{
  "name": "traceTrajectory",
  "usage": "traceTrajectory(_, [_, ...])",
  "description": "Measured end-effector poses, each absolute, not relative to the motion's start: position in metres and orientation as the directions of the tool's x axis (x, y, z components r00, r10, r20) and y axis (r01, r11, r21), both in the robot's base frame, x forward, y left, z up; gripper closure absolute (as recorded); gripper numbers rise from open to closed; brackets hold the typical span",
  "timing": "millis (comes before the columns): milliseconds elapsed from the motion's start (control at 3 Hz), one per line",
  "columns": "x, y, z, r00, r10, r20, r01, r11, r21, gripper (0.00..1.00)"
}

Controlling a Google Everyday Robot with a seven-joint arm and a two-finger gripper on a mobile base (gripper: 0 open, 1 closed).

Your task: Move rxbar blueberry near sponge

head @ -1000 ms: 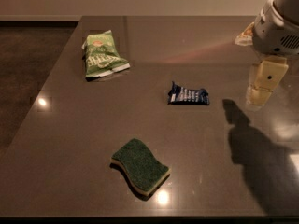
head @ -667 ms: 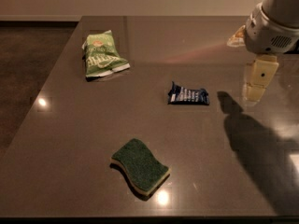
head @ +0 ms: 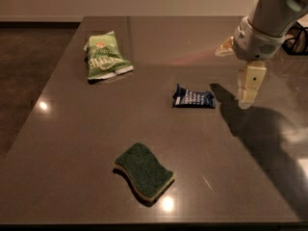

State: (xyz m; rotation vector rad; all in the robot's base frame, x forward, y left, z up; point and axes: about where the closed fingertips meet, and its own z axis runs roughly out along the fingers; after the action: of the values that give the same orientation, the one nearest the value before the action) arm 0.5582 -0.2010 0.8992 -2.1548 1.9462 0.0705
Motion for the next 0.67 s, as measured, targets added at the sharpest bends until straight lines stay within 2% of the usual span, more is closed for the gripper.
traceTrajectory(667, [0.567, -0.160, 0.867, 0.138, -0.963, -0.233, -0.987, -0.114, -0.114, 0.00])
